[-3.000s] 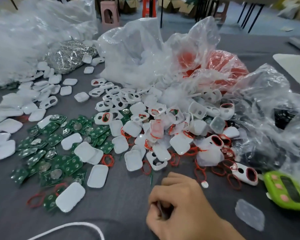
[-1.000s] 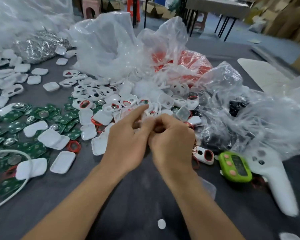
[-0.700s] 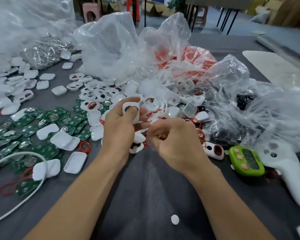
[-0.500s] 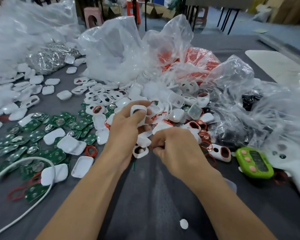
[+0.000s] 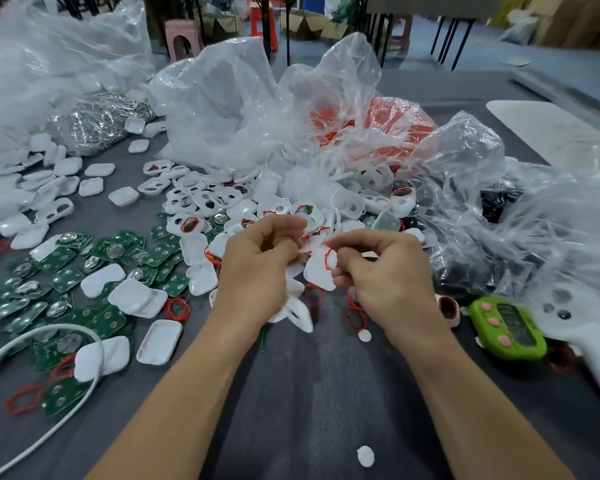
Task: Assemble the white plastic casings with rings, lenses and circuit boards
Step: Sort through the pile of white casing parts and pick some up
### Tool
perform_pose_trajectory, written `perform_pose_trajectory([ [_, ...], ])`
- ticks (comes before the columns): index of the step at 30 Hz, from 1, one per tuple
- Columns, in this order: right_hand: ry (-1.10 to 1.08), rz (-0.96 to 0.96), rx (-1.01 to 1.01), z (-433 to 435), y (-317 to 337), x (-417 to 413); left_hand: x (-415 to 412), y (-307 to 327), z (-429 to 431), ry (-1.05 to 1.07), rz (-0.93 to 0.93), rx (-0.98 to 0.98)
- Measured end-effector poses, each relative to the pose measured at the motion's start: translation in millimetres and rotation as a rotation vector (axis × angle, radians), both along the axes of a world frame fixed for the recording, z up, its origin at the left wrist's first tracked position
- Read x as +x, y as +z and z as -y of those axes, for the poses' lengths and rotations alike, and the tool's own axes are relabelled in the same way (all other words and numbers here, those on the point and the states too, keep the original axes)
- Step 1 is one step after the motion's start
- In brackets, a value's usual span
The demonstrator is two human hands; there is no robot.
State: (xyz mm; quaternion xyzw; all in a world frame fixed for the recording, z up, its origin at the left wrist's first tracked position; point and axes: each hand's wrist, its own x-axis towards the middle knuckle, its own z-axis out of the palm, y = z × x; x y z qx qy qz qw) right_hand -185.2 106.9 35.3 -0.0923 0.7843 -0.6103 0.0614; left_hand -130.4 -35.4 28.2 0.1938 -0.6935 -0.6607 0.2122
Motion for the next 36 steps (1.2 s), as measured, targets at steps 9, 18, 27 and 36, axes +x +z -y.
perform_pose_trajectory([
  [9, 0.303, -0.335, 0.666, -8, -3, 1, 10, 1, -1, 0.103, -0.031, -0.851],
  [18, 0.482, 0.304, -0.210, -2, 20, 21, 11, 4, -4, 0.198, 0.032, -0.769],
  [27, 0.325, 0.536, -0.533, 28, 6, 51, 10, 1, -12, 0.442, 0.068, -0.783],
  [36, 0.058, 0.516, -0.523, 46, -7, 53, 12, -1, -24, 0.459, -0.095, -1.116],
])
